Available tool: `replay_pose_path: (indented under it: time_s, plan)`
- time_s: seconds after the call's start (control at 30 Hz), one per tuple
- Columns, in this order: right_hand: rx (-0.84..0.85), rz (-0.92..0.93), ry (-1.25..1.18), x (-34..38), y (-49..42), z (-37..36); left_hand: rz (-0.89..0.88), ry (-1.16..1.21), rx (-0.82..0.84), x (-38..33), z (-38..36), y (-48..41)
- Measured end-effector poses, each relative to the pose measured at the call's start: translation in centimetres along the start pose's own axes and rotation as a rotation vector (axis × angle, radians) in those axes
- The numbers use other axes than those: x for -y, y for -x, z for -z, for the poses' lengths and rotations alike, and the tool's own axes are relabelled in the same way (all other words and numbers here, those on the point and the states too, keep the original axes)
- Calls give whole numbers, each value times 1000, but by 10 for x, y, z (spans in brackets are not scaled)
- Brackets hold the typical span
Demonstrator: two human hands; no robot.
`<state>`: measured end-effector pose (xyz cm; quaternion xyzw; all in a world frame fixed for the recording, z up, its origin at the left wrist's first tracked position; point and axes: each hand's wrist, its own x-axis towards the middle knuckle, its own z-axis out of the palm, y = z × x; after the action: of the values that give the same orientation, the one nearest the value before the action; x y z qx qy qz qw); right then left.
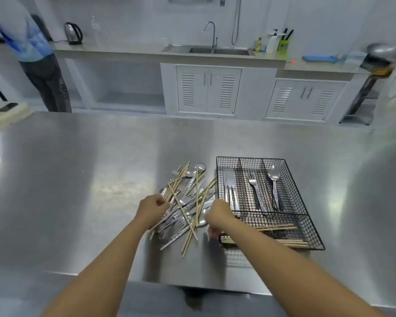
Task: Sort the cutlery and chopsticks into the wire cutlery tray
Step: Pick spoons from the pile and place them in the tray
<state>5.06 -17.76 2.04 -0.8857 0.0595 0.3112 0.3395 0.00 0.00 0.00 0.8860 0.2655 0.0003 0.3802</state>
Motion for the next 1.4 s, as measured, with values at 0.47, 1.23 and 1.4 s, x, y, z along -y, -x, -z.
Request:
replay_pose_path:
  time_s: [0.47,1.23,1.4]
  plan:
    - [-50,76,143,17,-18,-9,-71,18,-71,16,6,-49]
    - [16,-32,-904,8,-70,70,-357,-500,-18,-13,-39,-129]
    - [17,-39,-1055,15,-77,70,-281,-368,0,-21,-34,-131]
